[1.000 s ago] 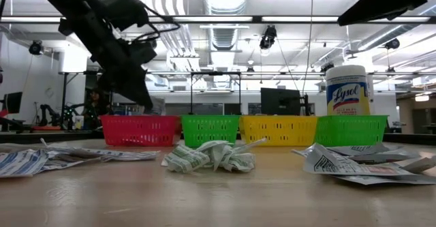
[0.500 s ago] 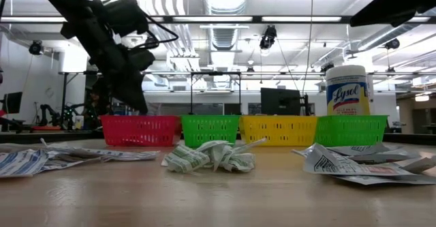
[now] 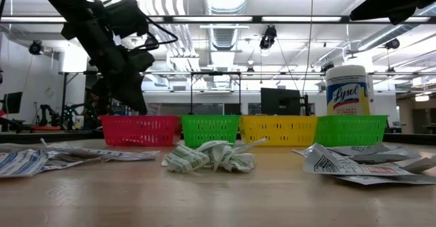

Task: Pick & Place First Aid Supplies
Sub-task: Put the alcohol pad into the red basket

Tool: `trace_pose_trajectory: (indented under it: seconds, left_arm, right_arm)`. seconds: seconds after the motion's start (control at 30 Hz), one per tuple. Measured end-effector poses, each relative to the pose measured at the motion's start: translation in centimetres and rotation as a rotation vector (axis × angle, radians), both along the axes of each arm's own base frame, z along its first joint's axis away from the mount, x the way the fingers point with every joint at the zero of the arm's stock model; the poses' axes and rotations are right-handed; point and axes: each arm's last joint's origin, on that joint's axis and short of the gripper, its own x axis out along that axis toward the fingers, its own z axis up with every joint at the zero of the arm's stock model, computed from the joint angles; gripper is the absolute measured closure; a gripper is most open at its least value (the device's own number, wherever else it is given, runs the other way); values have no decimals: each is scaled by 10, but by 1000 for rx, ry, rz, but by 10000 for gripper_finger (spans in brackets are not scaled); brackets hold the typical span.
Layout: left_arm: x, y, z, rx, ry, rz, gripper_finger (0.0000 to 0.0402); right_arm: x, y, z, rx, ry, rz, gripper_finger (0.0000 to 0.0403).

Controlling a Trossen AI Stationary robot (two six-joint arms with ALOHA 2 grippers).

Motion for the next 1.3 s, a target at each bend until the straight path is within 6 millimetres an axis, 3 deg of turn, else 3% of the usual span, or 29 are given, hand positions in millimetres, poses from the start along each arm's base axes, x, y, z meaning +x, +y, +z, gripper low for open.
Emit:
trace_pose_trajectory:
  seconds: [0.67, 1.1, 1.3]
  left_arm:
    - [-4, -1, -7, -3, 25, -6, 399]
    - [-3, 0, -6, 15, 20, 3, 300]
    - [2, 1, 22, 75, -68, -29, 294]
  right_arm:
    - [0, 0, -1, -8, 7, 0, 353]
    - [0, 0, -1, -8, 7, -1, 357]
    - [-1, -1, 0, -80, 30, 20, 359]
